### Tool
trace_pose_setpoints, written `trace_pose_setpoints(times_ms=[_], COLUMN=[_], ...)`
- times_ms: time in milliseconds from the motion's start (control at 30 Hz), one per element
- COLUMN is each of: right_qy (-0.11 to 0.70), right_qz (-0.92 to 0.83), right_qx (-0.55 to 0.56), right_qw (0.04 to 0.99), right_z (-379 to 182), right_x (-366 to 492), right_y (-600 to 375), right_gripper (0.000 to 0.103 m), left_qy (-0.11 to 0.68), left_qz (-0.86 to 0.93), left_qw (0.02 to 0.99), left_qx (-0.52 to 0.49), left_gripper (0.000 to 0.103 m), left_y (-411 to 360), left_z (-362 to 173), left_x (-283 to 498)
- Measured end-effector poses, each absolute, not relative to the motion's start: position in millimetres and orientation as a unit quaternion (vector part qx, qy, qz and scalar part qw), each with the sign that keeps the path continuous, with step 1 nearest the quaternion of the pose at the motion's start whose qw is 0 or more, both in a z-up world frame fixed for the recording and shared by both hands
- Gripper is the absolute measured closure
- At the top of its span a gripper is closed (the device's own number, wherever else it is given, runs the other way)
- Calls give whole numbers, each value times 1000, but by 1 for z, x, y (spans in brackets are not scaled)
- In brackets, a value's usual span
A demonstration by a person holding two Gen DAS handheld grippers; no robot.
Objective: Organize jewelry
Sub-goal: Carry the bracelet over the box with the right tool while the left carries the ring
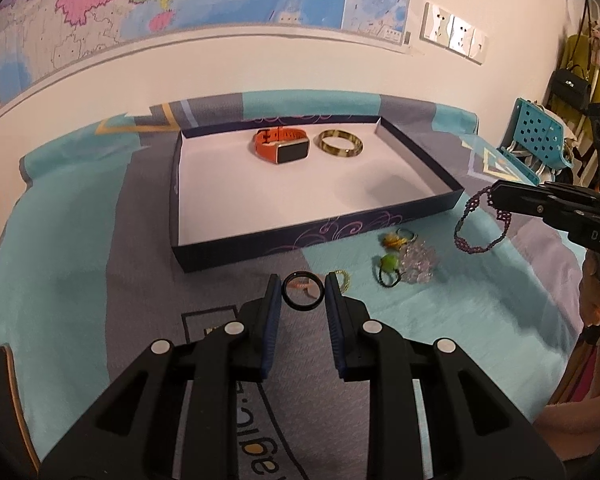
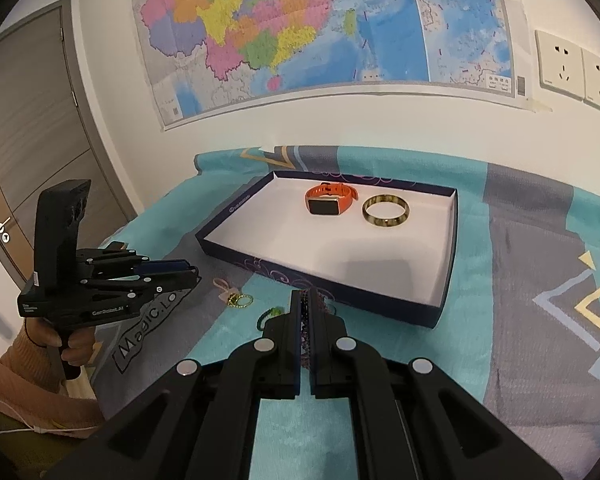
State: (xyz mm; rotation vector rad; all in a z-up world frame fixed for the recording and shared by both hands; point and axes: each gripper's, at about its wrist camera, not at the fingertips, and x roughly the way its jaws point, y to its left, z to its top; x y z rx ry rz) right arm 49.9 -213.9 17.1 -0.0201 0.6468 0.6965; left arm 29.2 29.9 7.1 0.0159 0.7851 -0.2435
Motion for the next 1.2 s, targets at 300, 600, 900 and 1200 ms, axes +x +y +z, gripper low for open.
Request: trace_pose_setpoints(times_ms=[300,600,900,1200], right_qy=[305,301,294,292], right_qz=[334,334,337,338], right_qx=[-12,-9,-9,-9], right_qw=[892,893,894,894], right_z=[25,31,38,44], right_x=[58,69,79,95], right_y=[-211,-210,-206,-199], right_gripper=[102,102,102,102], left_qy=[371,363,361,360], left_qz=[-123,-126,-132,-134], left_qw=[920,923,923,923], left_qx=[3,0,-6,-9], left_gripper=[81,81,81,81], left_y=[27,25,22,18], left_z=[16,22,26,27], left_x=[33,42,55,66])
